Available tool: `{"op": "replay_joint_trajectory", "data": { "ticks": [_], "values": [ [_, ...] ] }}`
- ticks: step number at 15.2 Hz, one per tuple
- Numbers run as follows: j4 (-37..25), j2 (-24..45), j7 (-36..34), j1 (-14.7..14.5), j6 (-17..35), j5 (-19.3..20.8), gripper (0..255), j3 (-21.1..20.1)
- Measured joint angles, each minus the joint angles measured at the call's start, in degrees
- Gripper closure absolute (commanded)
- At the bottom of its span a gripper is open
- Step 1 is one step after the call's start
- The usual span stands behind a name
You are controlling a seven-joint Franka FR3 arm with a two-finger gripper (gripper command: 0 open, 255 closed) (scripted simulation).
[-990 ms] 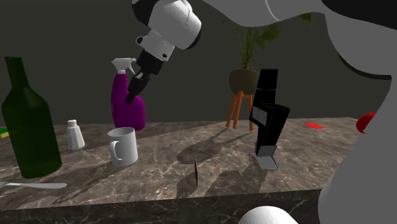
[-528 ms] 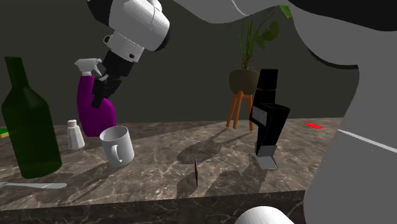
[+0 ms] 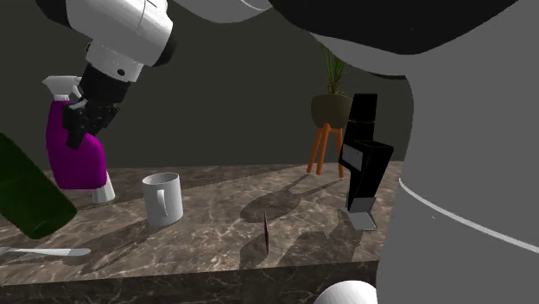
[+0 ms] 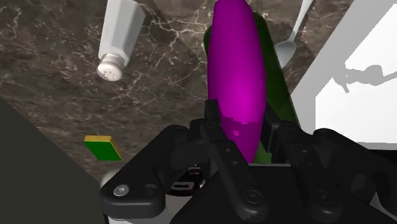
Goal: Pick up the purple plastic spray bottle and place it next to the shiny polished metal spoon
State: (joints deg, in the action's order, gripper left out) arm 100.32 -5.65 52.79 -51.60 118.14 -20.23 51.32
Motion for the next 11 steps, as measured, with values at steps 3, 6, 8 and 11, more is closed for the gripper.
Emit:
{"op": "replay_joint_trajectory", "data": {
  "ticks": [3, 6, 8, 11],
  "values": [
    [-4.6, 5.5, -0.2, -0.7, -0.4, -4.5, 255, 0.4],
    [-10.0, 12.4, -0.5, -0.5, -1.7, -9.8, 255, -0.1],
    [-14.0, 16.7, -1.5, 0.3, -3.0, -12.3, 255, -0.9],
    [-18.3, 21.2, -3.2, 0.9, -3.3, -14.9, 255, -2.2]
  ]
}}
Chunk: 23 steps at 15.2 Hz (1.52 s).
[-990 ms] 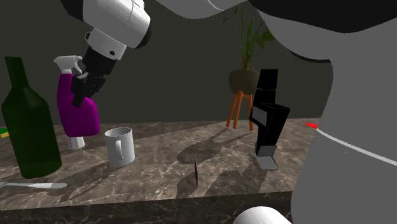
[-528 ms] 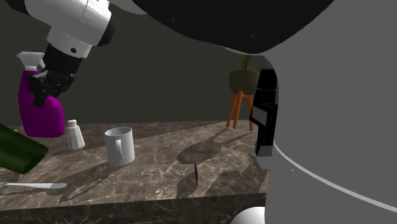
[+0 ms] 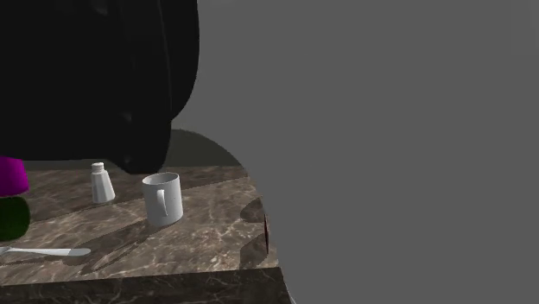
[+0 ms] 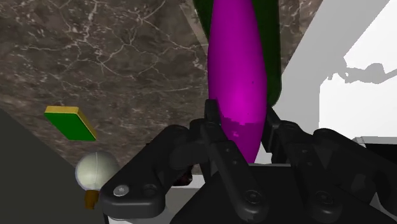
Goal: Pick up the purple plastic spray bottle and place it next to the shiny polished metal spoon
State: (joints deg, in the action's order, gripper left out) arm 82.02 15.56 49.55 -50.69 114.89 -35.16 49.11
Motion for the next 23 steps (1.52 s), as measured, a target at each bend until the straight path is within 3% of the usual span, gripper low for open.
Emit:
{"op": "replay_joint_trajectory", "data": {
  "ticks": [4, 9, 14, 16, 20, 23],
  "values": [
    [-10.9, 8.6, -3.1, 3.6, -3.1, -4.4, 255, -2.3],
    [-29.8, 20.8, -9.3, 10.3, -8.1, -8.9, 255, -5.9],
    [-26.1, 20.7, -8.2, 8.7, -4.3, -9.0, 255, -6.2],
    [-21.6, 18.9, -6.9, 6.8, -0.1, -8.7, 255, -5.8],
    [-18.6, 18.8, -5.8, 6.6, 6.3, -8.5, 255, -6.8],
    [-15.0, 18.3, -4.5, 6.3, 13.8, -8.2, 255, -8.3]
  ]
}}
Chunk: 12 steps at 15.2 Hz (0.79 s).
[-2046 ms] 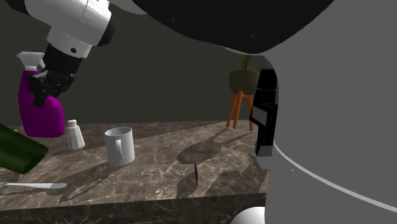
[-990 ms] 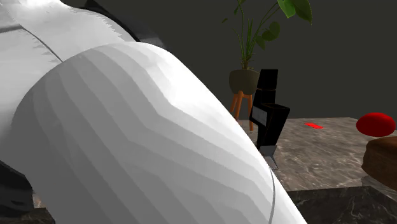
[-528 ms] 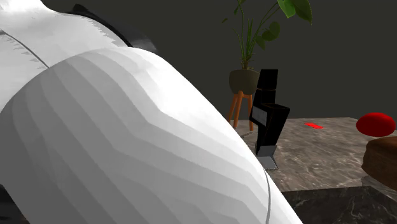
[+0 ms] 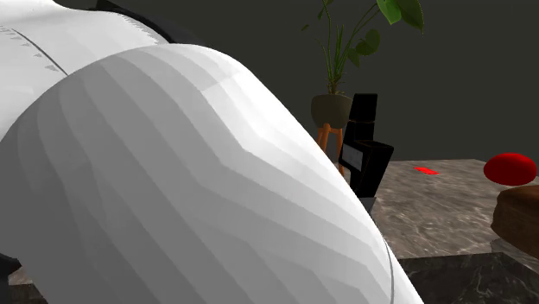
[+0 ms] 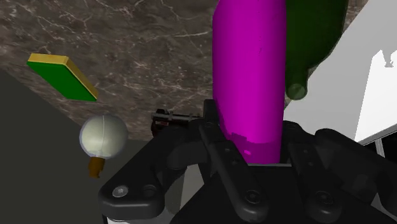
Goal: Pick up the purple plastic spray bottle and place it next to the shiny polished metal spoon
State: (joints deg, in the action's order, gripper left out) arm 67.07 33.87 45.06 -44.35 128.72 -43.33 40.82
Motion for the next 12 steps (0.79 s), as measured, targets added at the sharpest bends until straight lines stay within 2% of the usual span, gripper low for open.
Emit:
{"op": "replay_joint_trajectory", "data": {
  "ticks": [1, 2, 3, 4, 6, 7, 9, 12],
  "values": [
    [2.1, -1.2, 0.4, -0.5, 2.0, 0.6, 255, -0.5],
    [-1.0, 0.3, -0.7, 1.0, 0.4, 0.9, 255, -1.4],
    [-0.6, 0.2, -0.7, 1.1, -1.5, 1.1, 255, -2.1],
    [1.1, -1.2, -0.7, 0.5, -1.2, 1.9, 255, -2.1],
    [-0.6, -0.8, -1.3, 1.7, -5.5, 2.4, 255, -3.0],
    [-1.3, -0.4, -1.5, 2.2, -5.9, 2.5, 0, -3.3],
    [-0.4, -0.4, -1.3, 2.1, -8.5, 2.6, 0, -3.7],
    [-0.1, -0.2, -1.1, 2.2, -9.5, 2.5, 0, -3.9]
  ]
}}
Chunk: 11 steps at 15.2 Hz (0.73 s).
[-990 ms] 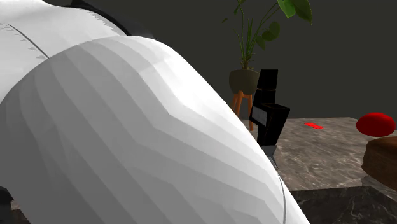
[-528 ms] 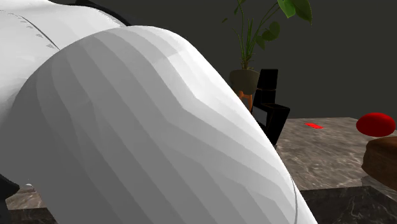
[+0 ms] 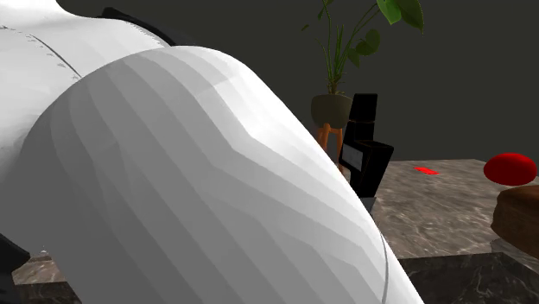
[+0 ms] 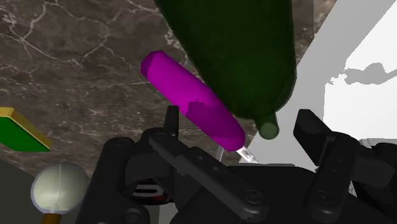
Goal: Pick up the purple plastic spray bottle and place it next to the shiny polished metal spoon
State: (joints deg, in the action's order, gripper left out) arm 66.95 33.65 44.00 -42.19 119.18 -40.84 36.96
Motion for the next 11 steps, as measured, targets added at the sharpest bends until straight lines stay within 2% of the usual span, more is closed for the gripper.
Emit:
{"op": "replay_joint_trajectory", "data": {
  "ticks": [6, 11],
  "values": [
    [1.3, -4.7, -0.8, -1.2, -3.2, 2.3, 0, 1.6],
    [1.0, -5.0, -1.0, -1.3, -3.8, 2.6, 0, 1.7]
  ]
}}
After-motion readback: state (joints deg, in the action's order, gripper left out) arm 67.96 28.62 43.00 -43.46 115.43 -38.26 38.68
